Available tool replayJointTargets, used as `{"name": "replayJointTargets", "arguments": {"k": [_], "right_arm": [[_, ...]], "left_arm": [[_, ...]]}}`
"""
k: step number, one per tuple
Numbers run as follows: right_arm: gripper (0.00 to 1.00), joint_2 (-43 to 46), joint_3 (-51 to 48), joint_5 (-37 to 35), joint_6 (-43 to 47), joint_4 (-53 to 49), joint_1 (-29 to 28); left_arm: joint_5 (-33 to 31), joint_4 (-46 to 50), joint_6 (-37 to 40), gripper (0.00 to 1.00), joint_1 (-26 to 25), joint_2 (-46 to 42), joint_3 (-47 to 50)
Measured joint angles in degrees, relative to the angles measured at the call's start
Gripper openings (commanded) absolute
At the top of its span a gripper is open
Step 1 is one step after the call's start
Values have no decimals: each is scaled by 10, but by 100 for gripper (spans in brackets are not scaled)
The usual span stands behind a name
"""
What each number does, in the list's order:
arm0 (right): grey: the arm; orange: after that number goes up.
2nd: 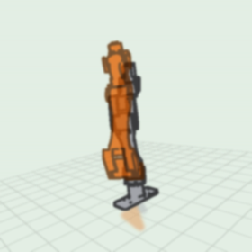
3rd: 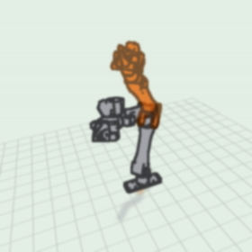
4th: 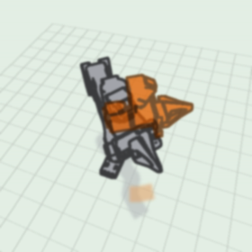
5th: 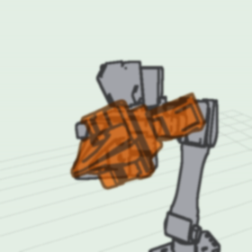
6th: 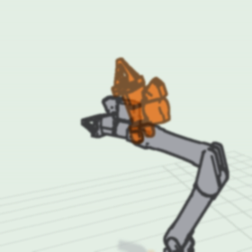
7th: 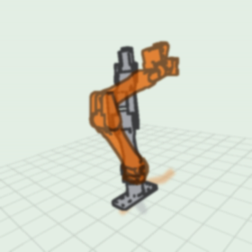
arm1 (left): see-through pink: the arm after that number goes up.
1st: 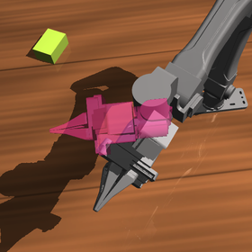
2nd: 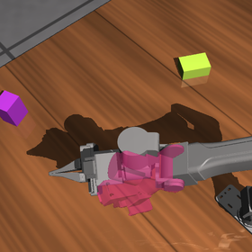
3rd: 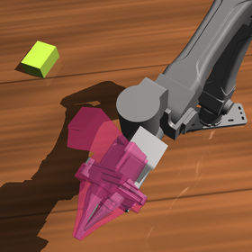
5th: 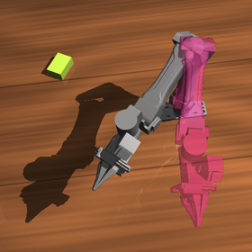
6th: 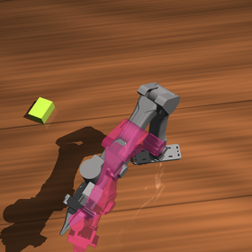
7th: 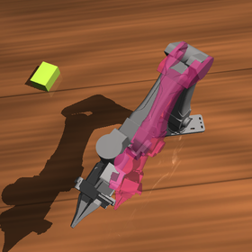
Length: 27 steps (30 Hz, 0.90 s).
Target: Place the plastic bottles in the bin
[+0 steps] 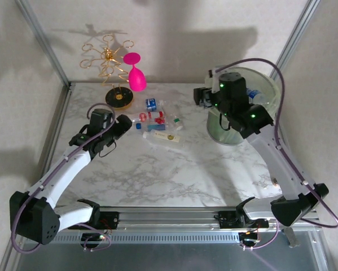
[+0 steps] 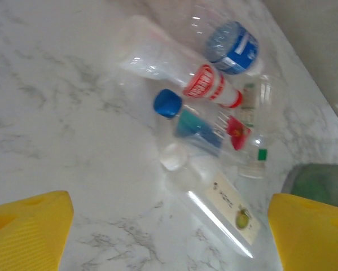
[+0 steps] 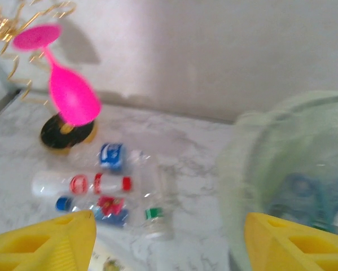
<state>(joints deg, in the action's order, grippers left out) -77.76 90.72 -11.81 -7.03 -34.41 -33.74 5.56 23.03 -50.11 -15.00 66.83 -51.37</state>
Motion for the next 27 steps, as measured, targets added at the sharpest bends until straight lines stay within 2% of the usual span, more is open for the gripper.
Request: {"name": "replayJointTargets", "arguments": {"k": [9, 14, 27], "right_arm": [[75, -145, -13, 49, 65, -33, -81], [82, -210, -23, 70, 79, -33, -83], [90, -356, -23, 89, 87, -7, -83]], "left_arm": [[-48, 12, -29, 90, 9, -65, 9], [-49, 12, -18, 90, 9, -66, 8], [-27, 0, 13, 90, 9, -76, 8]]}}
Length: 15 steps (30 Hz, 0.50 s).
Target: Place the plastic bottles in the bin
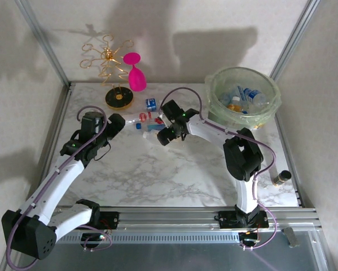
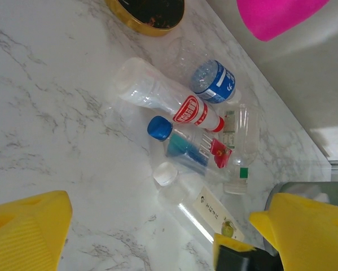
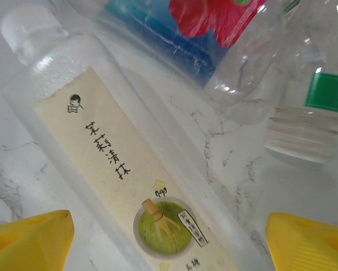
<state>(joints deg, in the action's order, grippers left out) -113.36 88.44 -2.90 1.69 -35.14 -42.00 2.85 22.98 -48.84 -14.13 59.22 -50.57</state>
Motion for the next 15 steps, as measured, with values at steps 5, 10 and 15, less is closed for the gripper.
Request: {"name": "replayJointTargets", "arguments": {"k": [5, 10, 15], "right_arm": [[88, -27, 10, 5, -3, 7, -1], [85, -40, 14, 15, -2, 15, -16], [78, -40, 14, 16, 3, 20, -41]], "left_arm": [[12, -9, 4, 90, 0, 0, 0], [21, -11, 9, 90, 0, 0, 0], [21, -13, 11, 90, 0, -1, 0]]}}
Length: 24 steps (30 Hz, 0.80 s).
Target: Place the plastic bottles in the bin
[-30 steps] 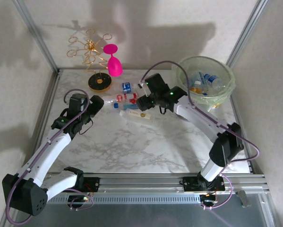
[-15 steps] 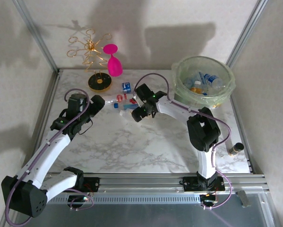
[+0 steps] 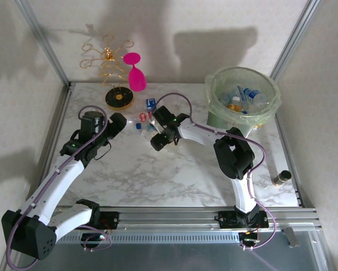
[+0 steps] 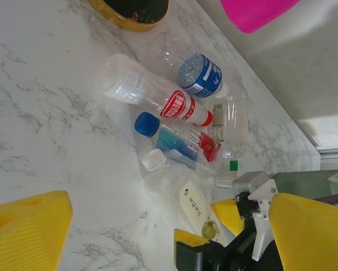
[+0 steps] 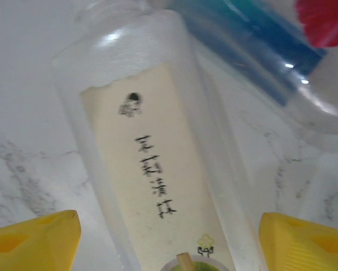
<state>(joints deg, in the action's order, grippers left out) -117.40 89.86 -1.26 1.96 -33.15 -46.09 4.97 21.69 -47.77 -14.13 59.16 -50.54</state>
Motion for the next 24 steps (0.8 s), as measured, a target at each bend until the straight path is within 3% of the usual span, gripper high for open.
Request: {"name": "replayJointTargets", "arguments": {"k": [9, 18, 24], "right_arm": [[70, -39, 6, -57, 17, 6, -32], [51, -57, 12, -80, 27, 3, -48], [48, -38, 3, -74, 28, 0, -51]], "left_arm": [[13, 0, 7, 89, 0, -5, 0], [15, 0, 23, 89, 0, -25, 0], [15, 5, 31, 88, 0, -32, -11]]}}
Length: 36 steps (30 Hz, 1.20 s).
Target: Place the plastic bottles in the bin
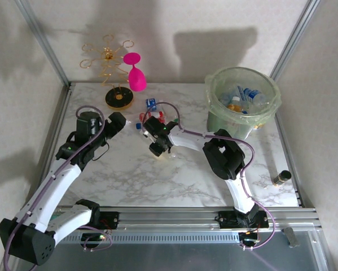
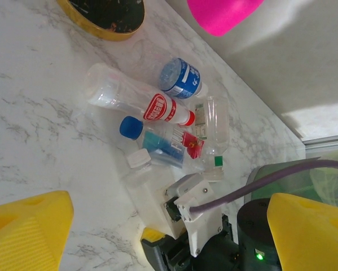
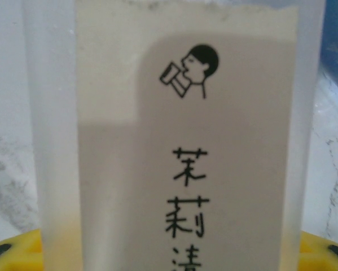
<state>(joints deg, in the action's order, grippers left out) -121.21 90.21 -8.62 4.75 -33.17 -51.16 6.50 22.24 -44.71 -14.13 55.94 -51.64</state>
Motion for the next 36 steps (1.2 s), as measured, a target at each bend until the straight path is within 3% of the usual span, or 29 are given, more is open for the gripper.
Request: {"name": "replayJointTargets", "arguments": {"k": [10, 12, 16, 19, 22, 30, 36], "right_arm": [[45, 191, -46, 12, -15, 2, -9], [45, 233, -57, 9, -23, 4, -7], [45, 318, -79, 12, -46, 1, 12], [46, 374, -81, 14, -64, -9, 50], [47, 423, -75, 19, -79, -17, 99], [44, 479, 2, -26, -121, -44, 249], [43, 478, 17, -63, -133, -44, 330]], "left_arm": [[7, 18, 21, 86, -17, -16, -47], [2, 17, 30, 86, -55, -24, -60], [-19, 12, 58, 86, -198, -8, -111], [-35, 3, 77, 85, -259, 24, -141], [-49, -1, 92, 85, -281, 48, -146], [-63, -4, 122, 86, -285, 92, -147], [-61, -5, 141, 86, -285, 127, -148]]}}
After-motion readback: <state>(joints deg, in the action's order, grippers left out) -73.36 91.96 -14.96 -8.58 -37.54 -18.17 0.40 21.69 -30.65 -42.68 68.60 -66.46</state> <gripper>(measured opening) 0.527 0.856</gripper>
